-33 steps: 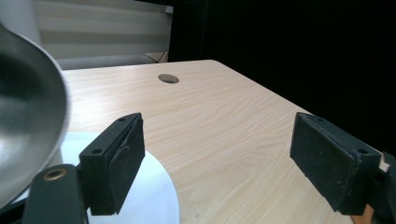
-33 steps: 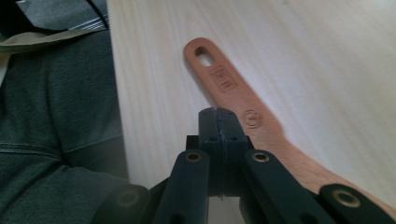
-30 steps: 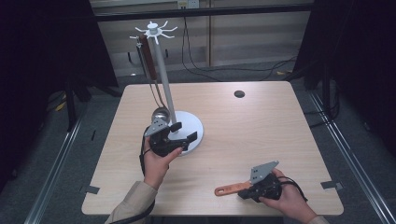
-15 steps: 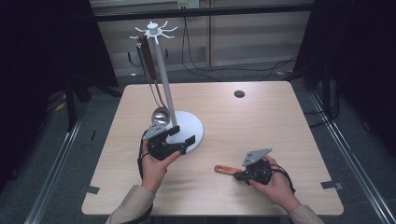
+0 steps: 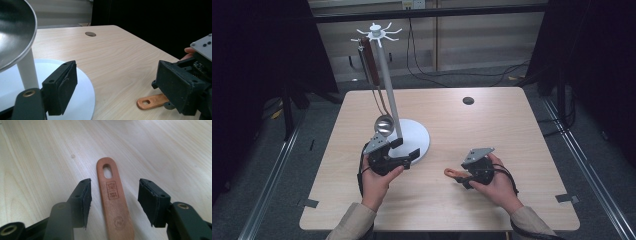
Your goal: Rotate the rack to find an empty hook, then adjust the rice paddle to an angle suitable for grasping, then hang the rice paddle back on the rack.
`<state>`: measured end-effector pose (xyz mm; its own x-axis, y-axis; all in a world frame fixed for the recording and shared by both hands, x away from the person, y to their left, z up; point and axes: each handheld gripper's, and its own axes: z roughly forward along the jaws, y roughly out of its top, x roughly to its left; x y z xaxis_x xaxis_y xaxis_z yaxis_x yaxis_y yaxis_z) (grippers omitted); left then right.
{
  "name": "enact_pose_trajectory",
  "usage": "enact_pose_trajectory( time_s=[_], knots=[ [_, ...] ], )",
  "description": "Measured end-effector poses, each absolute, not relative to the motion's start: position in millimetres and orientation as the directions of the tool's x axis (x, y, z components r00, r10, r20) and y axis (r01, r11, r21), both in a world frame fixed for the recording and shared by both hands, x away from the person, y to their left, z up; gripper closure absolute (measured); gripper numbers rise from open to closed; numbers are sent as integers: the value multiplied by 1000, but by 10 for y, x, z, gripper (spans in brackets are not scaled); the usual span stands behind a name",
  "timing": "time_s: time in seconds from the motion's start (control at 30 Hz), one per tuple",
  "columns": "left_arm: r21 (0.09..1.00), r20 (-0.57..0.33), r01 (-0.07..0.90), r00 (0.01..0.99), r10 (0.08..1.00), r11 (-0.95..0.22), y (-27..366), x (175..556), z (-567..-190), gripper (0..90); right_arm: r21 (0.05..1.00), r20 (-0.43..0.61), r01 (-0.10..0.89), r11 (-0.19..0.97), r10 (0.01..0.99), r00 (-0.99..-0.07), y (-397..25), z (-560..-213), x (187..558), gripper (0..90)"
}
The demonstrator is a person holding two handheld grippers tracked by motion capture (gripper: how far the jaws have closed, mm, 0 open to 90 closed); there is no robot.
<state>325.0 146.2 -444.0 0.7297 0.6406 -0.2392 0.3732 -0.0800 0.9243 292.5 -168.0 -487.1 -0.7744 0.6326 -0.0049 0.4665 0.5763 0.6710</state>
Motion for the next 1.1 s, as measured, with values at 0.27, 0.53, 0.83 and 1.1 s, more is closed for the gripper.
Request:
enact_pose_trajectory(
  time_s=[0.27,0.53,0.83,1.1],
  knots=[
    [918,-241,385,730,640,-93,1476,3239,-4485,177,630,13,484,607,615,-788,-1535,-4941,3020,634],
    [910,-253,400,746,617,-111,1391,3208,-4537,180,599,40,520,609,626,-779,-1496,-4902,3065,669],
    [897,-298,425,784,544,-121,1186,3158,-4634,193,769,85,508,389,724,-684,-1648,-4627,3067,669],
    [885,-362,455,811,460,-104,858,3088,-4667,253,895,123,409,178,784,-608,-1761,-4325,2958,670]
  ],
)
